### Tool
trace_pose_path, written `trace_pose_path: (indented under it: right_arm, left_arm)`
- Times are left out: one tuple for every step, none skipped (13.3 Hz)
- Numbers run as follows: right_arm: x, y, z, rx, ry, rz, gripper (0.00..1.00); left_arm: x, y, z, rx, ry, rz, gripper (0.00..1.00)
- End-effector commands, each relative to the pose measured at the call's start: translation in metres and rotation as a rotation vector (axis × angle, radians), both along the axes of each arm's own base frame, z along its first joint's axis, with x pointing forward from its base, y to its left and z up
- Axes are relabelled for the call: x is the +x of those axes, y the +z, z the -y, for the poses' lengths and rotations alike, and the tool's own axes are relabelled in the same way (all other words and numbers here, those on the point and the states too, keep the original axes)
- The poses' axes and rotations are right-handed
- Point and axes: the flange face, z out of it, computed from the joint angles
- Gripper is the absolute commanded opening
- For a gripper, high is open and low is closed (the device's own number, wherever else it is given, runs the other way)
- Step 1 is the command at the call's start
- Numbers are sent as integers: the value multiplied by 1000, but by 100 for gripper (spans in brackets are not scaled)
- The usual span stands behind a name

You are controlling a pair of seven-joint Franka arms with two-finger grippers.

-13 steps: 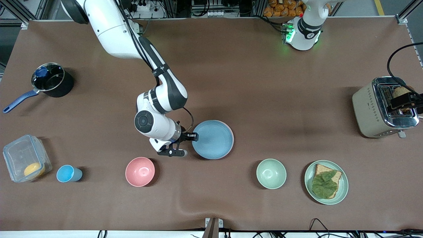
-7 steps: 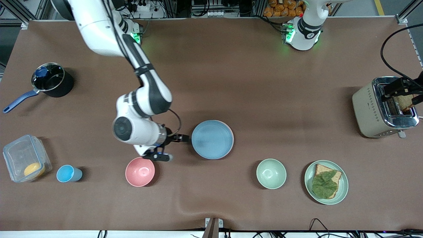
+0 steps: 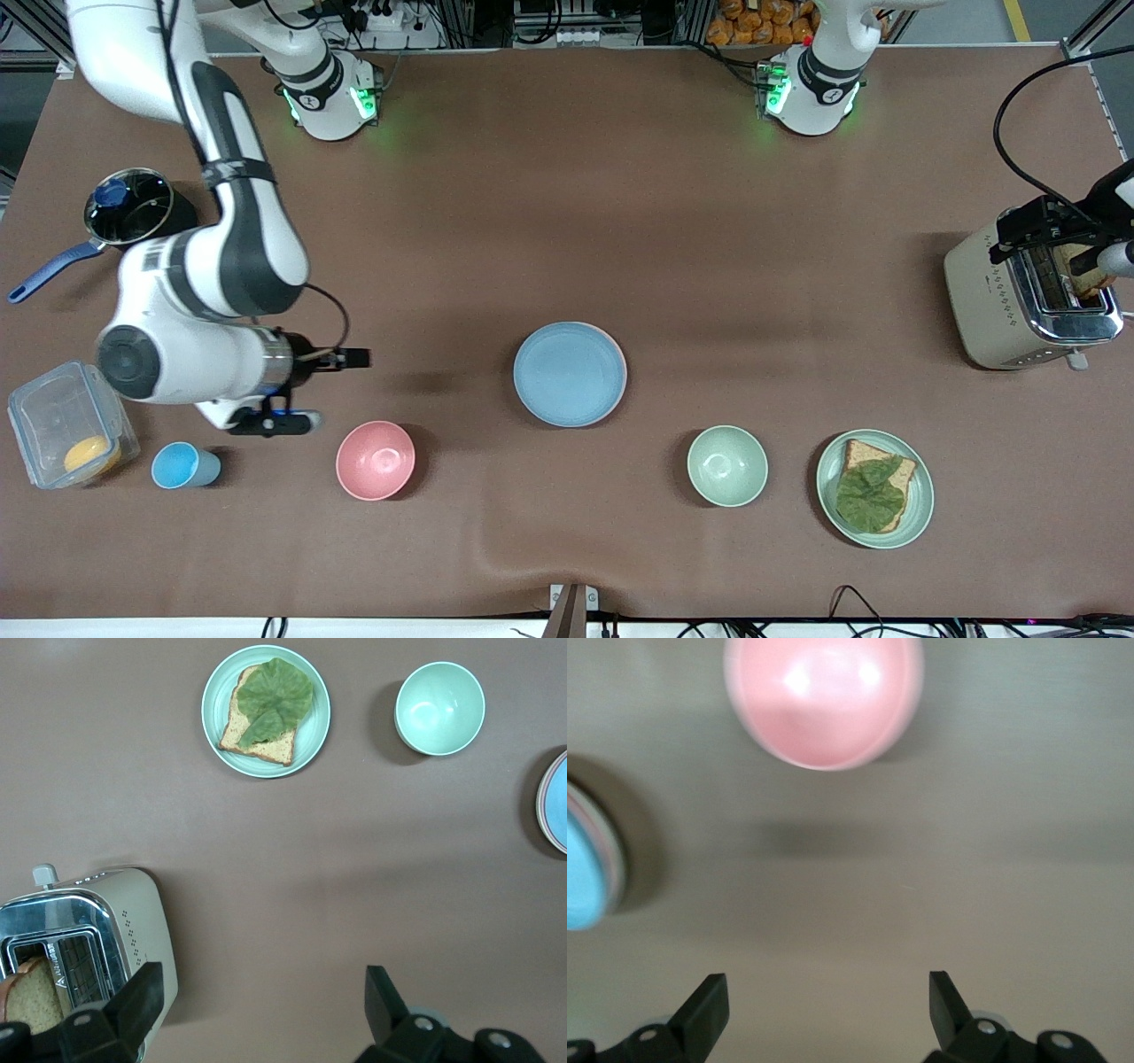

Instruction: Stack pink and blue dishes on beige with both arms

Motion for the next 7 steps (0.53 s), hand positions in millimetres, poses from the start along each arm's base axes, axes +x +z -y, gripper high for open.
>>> trace_pose_path:
  right_arm:
    - [-7, 20, 57, -38, 33, -8, 100]
    - [-9, 28, 72, -55, 53, -4, 100]
    - [-10, 36, 88, -72, 61, 6, 100]
    - [-13, 49, 99, -80, 69, 22, 100]
    - [-15, 56, 105, -82, 65, 28, 100]
    - [-19, 75, 106, -90, 63, 56, 100]
    - [-26, 87, 109, -110, 58, 70, 100]
  left_arm:
    - [-5, 7, 0, -16, 11, 7, 100]
    - [-5, 7, 1, -16, 13, 7, 100]
    - [-4, 7, 4, -16, 10, 7, 100]
    - [-3, 9, 4, -11, 9, 11, 100]
    - [-2, 8, 5, -11, 5, 10, 100]
    - [-2, 8, 3, -9, 3, 12, 100]
    - [-2, 7, 0, -12, 9, 7, 100]
